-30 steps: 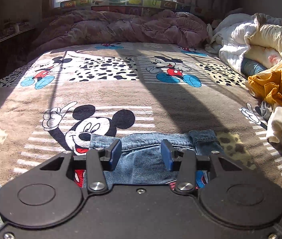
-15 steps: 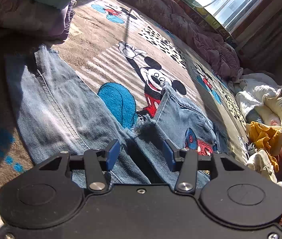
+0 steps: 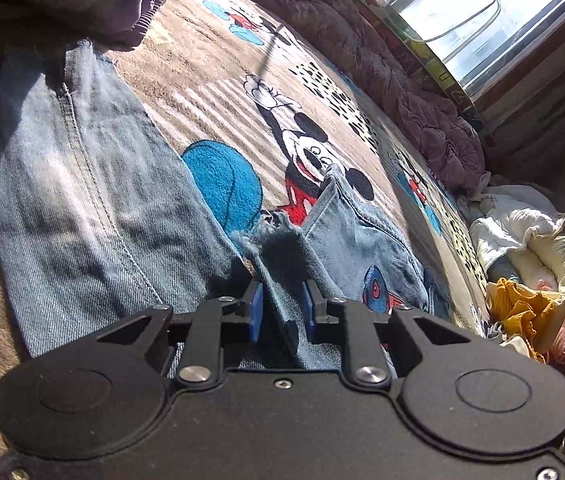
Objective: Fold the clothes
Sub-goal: 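Grasp the frayed leg hem with the left gripper, then lift the frayed hem with the left gripper and fold it over the jeans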
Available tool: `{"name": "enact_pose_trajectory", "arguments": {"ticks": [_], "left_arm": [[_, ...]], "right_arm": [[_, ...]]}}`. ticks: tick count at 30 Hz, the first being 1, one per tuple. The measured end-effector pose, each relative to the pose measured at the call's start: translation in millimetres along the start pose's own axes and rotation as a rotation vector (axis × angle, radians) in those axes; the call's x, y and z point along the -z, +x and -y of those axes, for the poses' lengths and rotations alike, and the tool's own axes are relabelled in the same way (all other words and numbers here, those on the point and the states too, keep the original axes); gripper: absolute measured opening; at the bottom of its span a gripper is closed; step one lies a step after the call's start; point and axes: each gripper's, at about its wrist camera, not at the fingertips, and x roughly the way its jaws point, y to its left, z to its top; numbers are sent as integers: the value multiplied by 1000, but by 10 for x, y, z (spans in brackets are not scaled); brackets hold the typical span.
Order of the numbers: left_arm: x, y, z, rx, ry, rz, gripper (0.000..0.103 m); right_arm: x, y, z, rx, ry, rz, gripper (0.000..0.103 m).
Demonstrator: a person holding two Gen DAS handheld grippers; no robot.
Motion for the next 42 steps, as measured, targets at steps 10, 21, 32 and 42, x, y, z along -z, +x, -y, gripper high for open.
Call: {"name": "enact_pose_trajectory", "arguments": {"ticks": [10,21,32,42], "left_arm": [[-39,-180,540,26,155,68,0],[-146,-69,1228,109,234,87,0],[-183,181,1872,184,300,78,0],[156,861,2342,187,363,-6,0]], "right_arm": [[-2,-25,4,-5,2,-5,61],[-4,-70,43,-11,17,2,61],[40,-107,100,-53,61,-13,62],[136,-183,193,-119,88,-32,63]]}}
